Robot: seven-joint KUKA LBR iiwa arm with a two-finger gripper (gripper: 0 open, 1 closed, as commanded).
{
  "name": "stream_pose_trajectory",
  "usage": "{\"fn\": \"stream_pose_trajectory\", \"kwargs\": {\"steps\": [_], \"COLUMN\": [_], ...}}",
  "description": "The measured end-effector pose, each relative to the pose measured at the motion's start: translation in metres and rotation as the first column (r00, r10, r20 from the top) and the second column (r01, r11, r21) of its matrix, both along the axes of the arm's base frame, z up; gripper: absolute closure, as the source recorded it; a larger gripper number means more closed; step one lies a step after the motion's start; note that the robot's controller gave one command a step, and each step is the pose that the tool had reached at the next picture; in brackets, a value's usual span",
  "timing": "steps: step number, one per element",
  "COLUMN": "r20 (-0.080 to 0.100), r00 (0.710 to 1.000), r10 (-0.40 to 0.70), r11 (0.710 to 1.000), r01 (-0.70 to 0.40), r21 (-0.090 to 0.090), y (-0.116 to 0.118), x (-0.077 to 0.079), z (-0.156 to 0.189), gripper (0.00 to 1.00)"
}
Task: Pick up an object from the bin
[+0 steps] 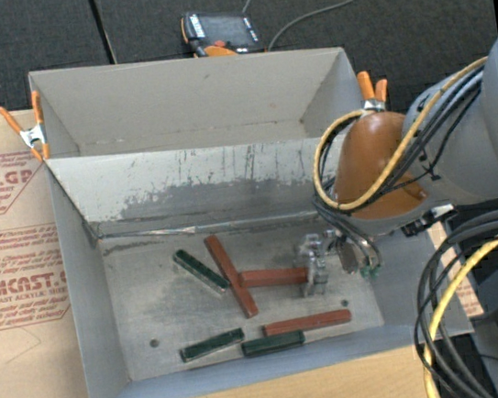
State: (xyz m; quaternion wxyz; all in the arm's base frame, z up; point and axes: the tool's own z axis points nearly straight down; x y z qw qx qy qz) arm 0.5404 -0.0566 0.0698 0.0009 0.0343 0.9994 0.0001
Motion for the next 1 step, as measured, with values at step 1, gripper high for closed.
{"fn": "stream_pose_trajectory", "kwargs": {"steps": [1], "r20": [0.010], "r00": [1.000], "r10": [0.025], "r11": [1.000], "r01": [-0.025], "r21": [-0.003], "y": [-0.0407], "x": [0.0251], "z": [0.1878], "gripper": [1.00]}}
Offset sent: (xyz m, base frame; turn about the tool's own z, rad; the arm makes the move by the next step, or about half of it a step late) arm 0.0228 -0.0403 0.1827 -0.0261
